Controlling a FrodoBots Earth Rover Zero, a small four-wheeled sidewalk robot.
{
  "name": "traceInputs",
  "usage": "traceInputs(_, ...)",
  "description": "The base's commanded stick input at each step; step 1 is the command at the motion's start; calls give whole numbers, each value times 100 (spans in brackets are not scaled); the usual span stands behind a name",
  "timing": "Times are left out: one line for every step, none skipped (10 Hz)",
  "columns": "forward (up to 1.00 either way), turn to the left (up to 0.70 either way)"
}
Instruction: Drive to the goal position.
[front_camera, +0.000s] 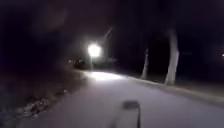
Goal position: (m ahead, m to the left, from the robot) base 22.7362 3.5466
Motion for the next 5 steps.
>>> traceInputs(70,0)
traceInputs(70,0)
traceInputs(70,0)
traceInputs(70,0)
traceInputs(70,0)
